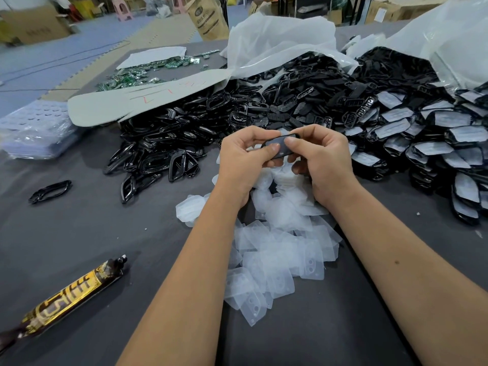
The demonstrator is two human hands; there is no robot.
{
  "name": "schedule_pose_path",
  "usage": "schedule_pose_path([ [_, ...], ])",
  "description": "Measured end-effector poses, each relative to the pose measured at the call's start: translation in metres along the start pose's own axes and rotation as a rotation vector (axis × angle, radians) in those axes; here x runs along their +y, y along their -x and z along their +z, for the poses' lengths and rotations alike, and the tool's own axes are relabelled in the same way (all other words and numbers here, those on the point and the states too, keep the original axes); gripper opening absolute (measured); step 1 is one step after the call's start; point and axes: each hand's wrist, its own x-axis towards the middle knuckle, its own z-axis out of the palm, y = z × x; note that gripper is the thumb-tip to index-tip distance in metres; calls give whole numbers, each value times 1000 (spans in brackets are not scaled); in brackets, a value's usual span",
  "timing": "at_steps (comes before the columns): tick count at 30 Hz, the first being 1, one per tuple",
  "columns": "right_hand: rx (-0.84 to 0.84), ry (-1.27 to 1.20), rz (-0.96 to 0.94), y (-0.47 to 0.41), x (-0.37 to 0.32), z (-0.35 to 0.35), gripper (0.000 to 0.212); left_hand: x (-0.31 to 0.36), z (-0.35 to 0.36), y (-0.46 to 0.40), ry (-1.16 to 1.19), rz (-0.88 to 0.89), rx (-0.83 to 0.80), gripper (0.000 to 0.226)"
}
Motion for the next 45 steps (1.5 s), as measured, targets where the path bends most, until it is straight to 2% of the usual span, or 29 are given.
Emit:
schedule_pose_path([
  [5,22,-86,22,0,3,1,11,-3,1,1,20,10,5,26],
  [10,30,2,-6,-3,7,2,18,-8,1,-1,-22,13,24,28],
  [15,-12,106,-108,0,10,1,4,-9,0,0,-19,7,26,26],
  [22,-27,-5,-34,-5,12,-2,13,-7,-2,0,-66,8,3,27],
  [27,-40,-66,21,-7,11,-3,12,-5,-4,0,13,-57,13,27],
  [34,-41,23,-13,-3,10,-2,10,-6,-9,-2,18,-121,-25,26],
  [37,-39,119,-92,0,9,-2,7,-6,-10,-3,47,-123,-28,25],
  [41,-69,332,-310,3,8,2,13,-6,-12,-6,103,-147,-9,27],
  [43,-110,483,-474,5,6,4,8,-4,-15,-8,206,-187,3,25],
  [45,-183,588,-591,7,5,4,17,-2,-19,-10,336,-225,12,23],
])
